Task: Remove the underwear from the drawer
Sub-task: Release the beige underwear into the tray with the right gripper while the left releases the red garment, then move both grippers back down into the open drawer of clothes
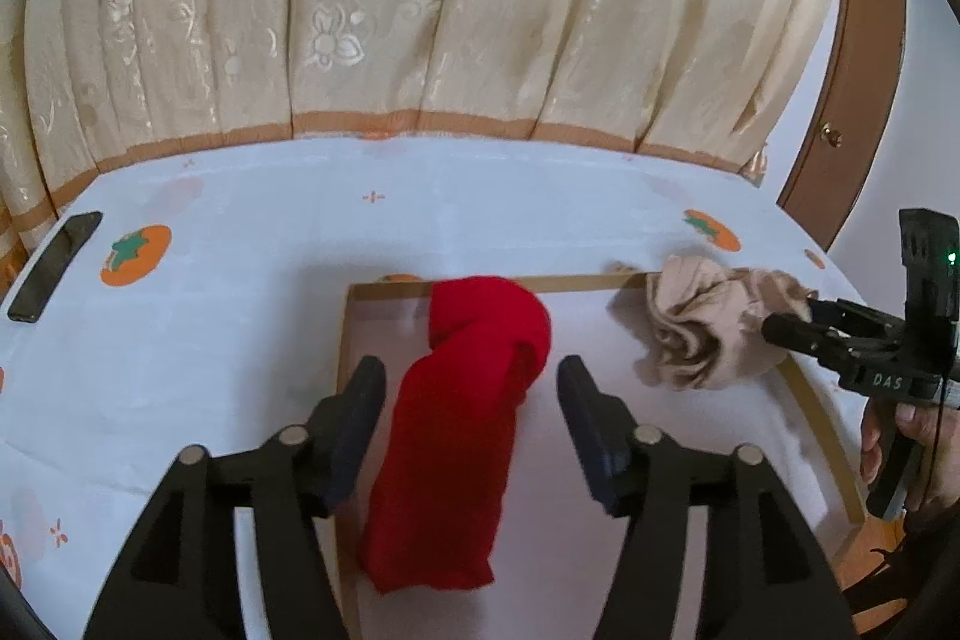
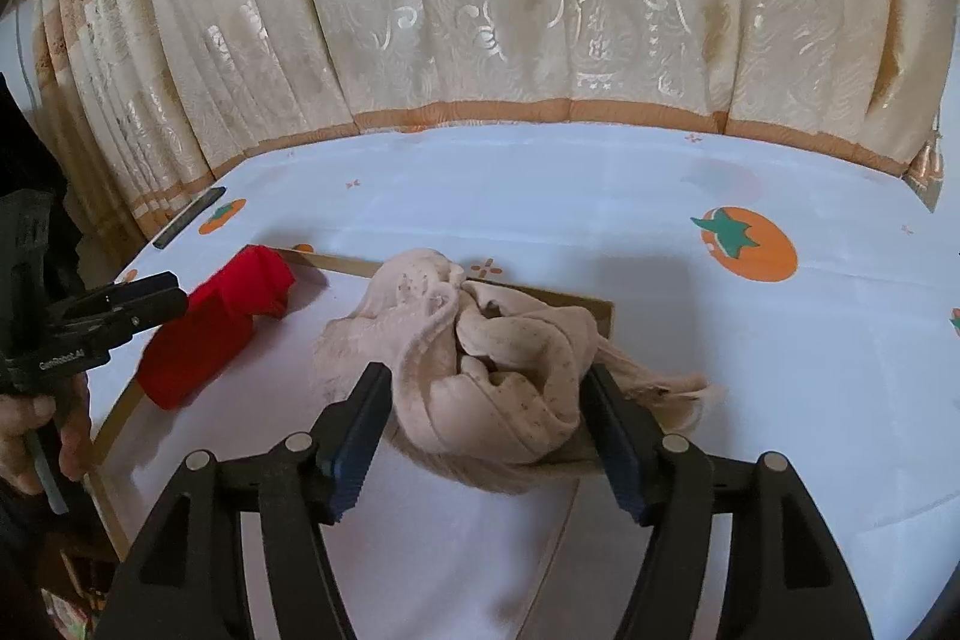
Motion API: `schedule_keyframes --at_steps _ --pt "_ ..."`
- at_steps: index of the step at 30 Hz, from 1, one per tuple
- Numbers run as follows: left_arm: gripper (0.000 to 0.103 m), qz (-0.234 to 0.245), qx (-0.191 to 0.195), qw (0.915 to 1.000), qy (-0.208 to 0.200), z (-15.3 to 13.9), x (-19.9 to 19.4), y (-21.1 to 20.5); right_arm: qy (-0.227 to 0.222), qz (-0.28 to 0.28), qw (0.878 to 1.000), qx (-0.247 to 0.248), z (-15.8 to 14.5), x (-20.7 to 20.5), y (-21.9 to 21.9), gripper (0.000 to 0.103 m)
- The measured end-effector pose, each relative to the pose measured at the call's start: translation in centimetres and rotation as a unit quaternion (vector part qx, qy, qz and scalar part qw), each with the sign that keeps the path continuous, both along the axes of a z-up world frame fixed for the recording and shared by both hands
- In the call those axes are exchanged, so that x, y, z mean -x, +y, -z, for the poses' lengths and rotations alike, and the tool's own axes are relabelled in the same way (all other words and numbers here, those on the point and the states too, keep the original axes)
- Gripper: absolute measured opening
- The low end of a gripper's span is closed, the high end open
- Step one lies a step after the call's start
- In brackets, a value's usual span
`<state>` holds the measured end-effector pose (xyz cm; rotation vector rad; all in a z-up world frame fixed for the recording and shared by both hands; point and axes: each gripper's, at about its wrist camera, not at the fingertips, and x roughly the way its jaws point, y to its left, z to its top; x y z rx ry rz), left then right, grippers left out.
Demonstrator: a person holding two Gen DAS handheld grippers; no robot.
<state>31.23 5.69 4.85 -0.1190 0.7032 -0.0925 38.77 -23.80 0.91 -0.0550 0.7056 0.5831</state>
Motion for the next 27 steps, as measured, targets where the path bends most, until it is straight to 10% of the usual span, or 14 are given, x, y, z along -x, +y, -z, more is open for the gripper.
schedule_keyframes --at_steps 27 --pt "0.067 0.139 -0.051 0.9889 -0.009 2.1 20.3 -5.5 -0.091 -0.149 0.982 0.065 -2.1 23.3 -3.1 0.069"
